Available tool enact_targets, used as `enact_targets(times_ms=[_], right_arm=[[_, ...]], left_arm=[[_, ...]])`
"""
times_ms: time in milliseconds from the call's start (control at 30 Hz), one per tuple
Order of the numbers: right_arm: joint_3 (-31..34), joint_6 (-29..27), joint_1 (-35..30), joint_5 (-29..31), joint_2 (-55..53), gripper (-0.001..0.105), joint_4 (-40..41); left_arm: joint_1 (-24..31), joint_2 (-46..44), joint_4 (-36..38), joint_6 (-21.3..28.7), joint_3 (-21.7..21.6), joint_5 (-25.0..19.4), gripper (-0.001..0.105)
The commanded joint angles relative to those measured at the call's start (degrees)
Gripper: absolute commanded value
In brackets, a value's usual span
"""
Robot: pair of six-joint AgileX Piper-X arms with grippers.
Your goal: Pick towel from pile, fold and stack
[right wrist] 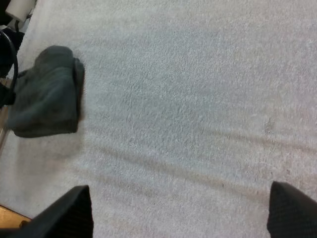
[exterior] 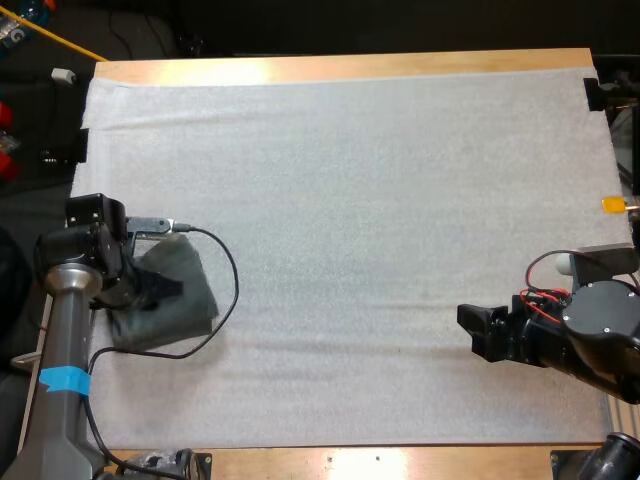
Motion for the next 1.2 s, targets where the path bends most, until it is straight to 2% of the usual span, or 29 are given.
enact_targets(times_ms=[0, 100, 167, 233, 333, 400, 567, 767, 900, 1167], right_arm=[[-0.27, -0.66, -0.17, -0.27, -0.08, 0.07, 0.11], [-0.27, -0.87, -0.17, -0.26, -0.08, 0.07, 0.11], [-0.27, -0.88, -0.17, -0.26, -0.08, 0.07, 0.11], [-0.27, -0.94, -0.17, -0.26, -0.08, 0.07, 0.11], [-0.27, -0.94, -0.17, -0.26, -0.08, 0.07, 0.11], [-0.27, -0.94, -0.17, -0.26, -0.08, 0.07, 0.11], [-0.27, -0.94, -0.17, -0.26, -0.08, 0.07, 0.11], [-0.27, -0.94, -0.17, -0.26, -0.08, 0.07, 0.11], [-0.27, -0.94, -0.17, -0.26, -0.08, 0.07, 0.11], [-0.27, -0.94, -0.17, -0.26, -0.08, 0.07, 0.11]], left_arm=[[-0.03, -0.34, 0.28, -0.04, -0.16, -2.89, 0.058], [-0.03, -0.34, 0.28, -0.37, -0.55, -5.23, 0.058], [-0.03, -0.34, 0.28, -0.96, -0.86, -3.44, 0.058], [-0.03, -0.34, 0.26, -2.66, -1.02, 1.27, 0.058], [-0.03, -0.34, -0.85, -2.95, -0.99, 13.5, 0.058], [-0.03, -0.34, -1.74, -2.95, -0.99, 17.9, 0.058], [-0.03, 0.32, -3.02, -2.95, -0.25, 16.97, 0.058], [-0.21, 5.87, -4.47, -2.97, 2.35, 16.45, 0.058], [-0.21, 10.2, -5.16, -4.04, 4.0, 9.71, 0.058], [-0.21, 13.32, -5.21, -4.34, 3.83, 9.77, 0.058]])
